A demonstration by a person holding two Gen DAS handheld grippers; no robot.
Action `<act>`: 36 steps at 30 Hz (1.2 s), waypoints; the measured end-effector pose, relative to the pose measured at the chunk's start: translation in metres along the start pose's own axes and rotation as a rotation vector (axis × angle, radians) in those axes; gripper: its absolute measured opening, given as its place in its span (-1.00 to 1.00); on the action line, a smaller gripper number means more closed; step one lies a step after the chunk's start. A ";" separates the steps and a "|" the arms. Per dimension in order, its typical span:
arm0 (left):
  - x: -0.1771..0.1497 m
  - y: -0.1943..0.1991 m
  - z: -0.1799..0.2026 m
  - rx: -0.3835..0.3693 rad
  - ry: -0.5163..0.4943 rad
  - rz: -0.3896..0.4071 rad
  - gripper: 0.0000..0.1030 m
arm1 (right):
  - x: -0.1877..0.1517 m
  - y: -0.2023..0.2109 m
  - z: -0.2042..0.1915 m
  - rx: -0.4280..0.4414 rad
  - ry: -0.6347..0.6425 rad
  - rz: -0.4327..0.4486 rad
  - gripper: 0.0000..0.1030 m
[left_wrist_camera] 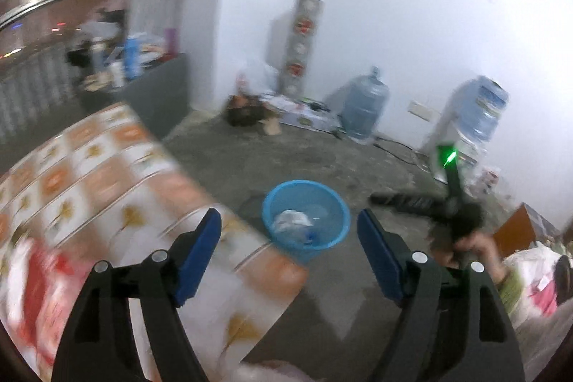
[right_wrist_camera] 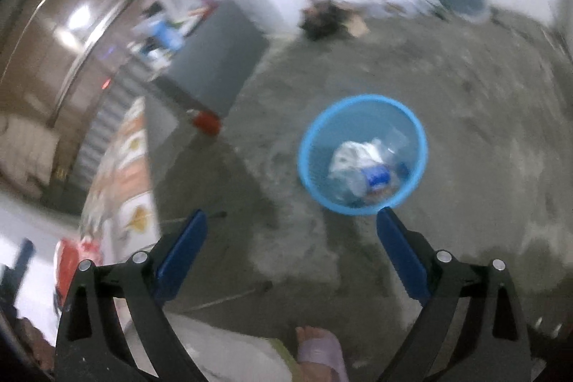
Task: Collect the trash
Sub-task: 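Move both grippers back to the table toward the remaining red-white bag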
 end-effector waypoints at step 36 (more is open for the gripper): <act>-0.152 0.008 -0.140 0.415 0.132 -0.136 0.12 | -0.137 -0.073 -0.217 -0.056 0.635 -0.183 0.25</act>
Point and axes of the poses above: each gripper's, at about its wrist camera, not at the fingertips, and y roughly against the way its jaws point, z to its right, x to its top, the point moved 5 cm from there along -y, roughly the way its jaws point, and after that the axes turned 6 degrees about -y, right-handed, at the moved point
